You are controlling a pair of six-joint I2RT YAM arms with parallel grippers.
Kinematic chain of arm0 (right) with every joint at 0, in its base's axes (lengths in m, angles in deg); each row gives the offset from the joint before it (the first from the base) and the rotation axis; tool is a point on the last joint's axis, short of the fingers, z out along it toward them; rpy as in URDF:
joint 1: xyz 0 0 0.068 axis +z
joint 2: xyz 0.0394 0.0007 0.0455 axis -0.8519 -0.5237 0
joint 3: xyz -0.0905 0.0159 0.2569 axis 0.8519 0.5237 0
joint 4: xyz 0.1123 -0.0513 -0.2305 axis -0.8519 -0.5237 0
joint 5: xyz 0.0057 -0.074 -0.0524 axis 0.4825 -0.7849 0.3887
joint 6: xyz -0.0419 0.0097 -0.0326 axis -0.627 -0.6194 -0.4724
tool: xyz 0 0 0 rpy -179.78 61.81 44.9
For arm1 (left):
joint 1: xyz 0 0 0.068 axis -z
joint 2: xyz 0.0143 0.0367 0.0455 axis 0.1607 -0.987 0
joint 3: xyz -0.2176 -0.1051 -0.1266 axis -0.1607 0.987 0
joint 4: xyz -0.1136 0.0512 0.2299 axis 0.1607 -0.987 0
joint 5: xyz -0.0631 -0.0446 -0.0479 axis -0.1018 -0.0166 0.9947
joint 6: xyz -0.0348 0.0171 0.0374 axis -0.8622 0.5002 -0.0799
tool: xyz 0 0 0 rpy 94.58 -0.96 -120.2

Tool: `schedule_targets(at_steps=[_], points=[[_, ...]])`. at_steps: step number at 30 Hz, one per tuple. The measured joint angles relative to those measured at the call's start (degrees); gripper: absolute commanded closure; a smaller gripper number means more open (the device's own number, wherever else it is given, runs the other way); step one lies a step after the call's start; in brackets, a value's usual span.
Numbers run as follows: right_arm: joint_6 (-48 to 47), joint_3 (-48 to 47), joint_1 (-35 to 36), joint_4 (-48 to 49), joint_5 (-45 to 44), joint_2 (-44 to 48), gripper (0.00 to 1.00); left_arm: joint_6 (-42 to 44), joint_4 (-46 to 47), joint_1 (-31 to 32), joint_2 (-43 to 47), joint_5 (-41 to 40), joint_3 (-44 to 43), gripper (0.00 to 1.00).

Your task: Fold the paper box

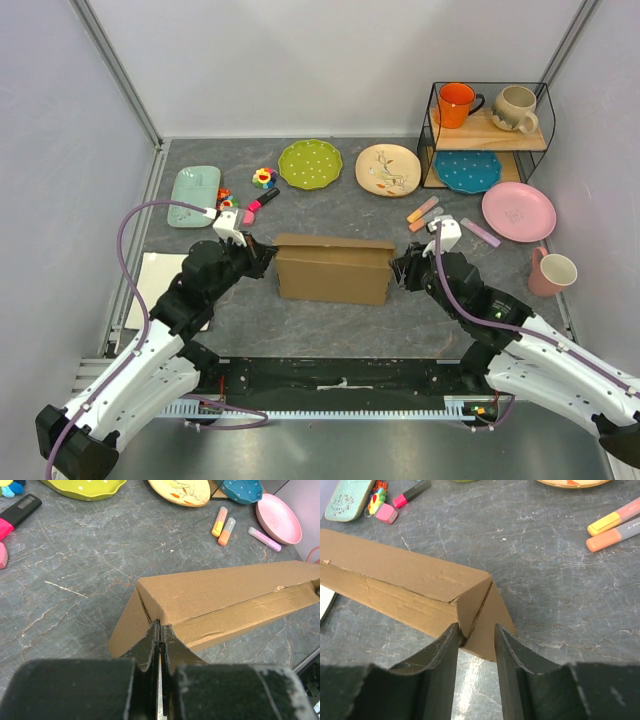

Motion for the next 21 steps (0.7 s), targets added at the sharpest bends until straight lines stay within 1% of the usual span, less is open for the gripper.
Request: schedule_targets(at_steps=[4,9,21], points=[[-0.7,-2.27,0.07,-2.93,0.22,-0.28,0.55,0.0,-0.2,0.0,0.0,0.0,-0.11,0.98],[-1.97,-4.96,0.11,-3.82,-0.11,-0.37,0.54,-0.02,-0.44,0.0,0.0,0.02,-0.22,0.98],[-4.68,-6.34,0.11,-4.0,-1.75,-3.98,0.61,-0.02,-0.9,0.0,-0.39,0.07,-0.68,0.98]])
